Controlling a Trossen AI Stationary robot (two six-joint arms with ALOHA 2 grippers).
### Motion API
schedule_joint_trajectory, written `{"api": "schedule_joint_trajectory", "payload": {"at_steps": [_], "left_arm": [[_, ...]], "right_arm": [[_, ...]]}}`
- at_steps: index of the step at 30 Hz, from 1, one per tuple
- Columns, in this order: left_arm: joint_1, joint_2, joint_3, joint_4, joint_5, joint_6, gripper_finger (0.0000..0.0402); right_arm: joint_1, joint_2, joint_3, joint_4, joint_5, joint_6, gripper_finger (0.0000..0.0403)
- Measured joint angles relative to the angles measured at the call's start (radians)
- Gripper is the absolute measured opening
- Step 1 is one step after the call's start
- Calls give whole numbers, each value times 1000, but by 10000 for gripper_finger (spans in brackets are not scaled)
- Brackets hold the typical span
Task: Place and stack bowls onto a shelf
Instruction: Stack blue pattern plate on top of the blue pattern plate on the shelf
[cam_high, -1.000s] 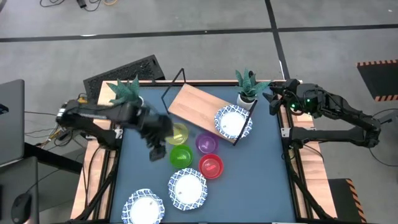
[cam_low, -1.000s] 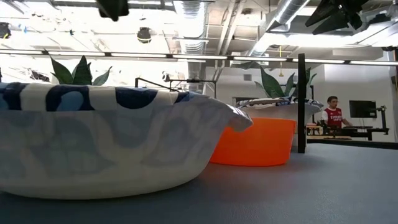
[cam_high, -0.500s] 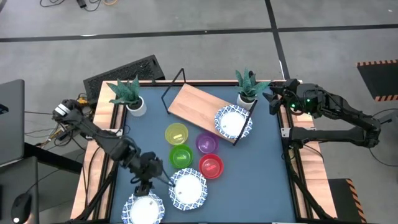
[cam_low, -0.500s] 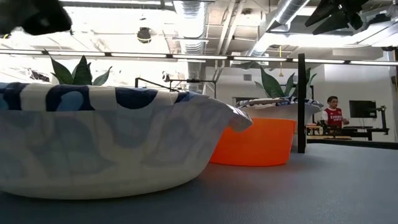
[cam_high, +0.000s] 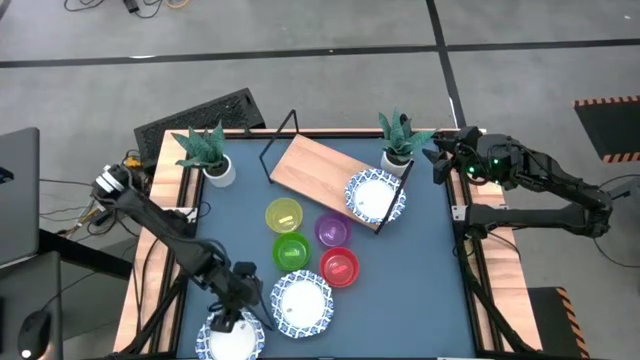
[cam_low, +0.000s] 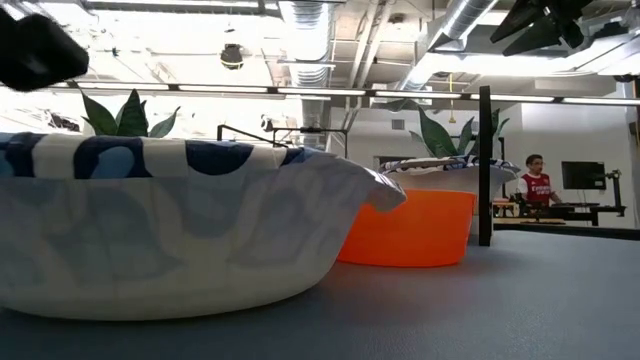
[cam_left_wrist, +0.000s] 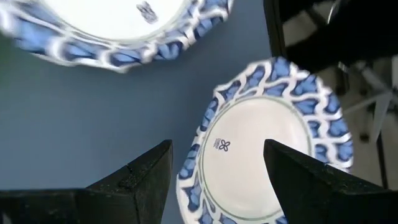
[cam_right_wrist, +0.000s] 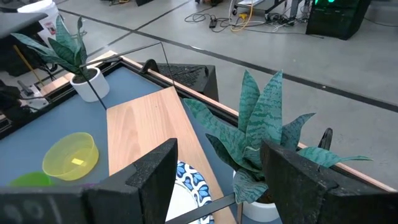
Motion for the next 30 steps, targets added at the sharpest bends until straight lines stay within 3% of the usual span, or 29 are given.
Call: {"api": "schedule_joint_trajectory", "payload": {"at_steps": [4,20,30], "left_arm": [[-5,71,-1,29,6,37,235],[-37,96,-55,121,-25,121,231],[-51,131,-56,113,-14,201,145]], "right_arm": [[0,0,0,0,0,0,256],[0,0,0,0,1,-1,256],[0,0,0,0,1,-2,256]]}}
